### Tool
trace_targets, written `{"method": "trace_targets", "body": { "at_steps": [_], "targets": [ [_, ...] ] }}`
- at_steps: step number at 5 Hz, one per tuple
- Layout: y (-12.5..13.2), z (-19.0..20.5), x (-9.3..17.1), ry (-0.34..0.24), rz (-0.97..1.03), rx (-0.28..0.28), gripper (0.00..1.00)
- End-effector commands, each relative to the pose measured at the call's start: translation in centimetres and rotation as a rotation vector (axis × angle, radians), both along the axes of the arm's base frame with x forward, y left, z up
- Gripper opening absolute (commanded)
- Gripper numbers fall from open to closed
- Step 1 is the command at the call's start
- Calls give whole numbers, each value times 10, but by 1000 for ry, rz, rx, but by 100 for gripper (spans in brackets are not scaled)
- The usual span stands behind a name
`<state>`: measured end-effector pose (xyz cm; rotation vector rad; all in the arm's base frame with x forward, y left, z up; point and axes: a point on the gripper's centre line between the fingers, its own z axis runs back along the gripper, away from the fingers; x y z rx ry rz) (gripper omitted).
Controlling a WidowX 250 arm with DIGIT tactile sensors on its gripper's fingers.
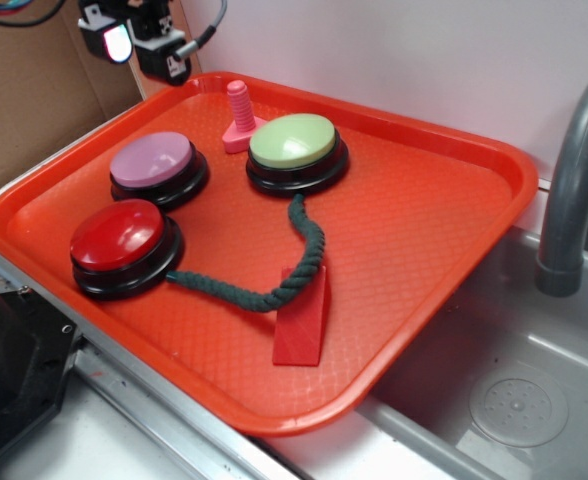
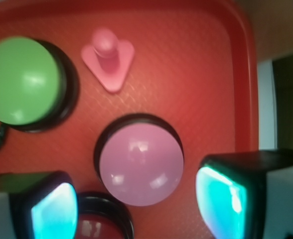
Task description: Push the pink button.
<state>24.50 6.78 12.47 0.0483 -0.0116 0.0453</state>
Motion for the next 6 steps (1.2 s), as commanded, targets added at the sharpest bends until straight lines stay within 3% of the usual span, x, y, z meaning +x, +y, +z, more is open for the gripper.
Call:
{"method": "trace_targets", "body": {
  "at_steps": [1,6],
  "targets": [
    [-8,29,13,-62,-64,17,100],
    [-18,49,5,-62,-93,-16,100]
  ]
}}
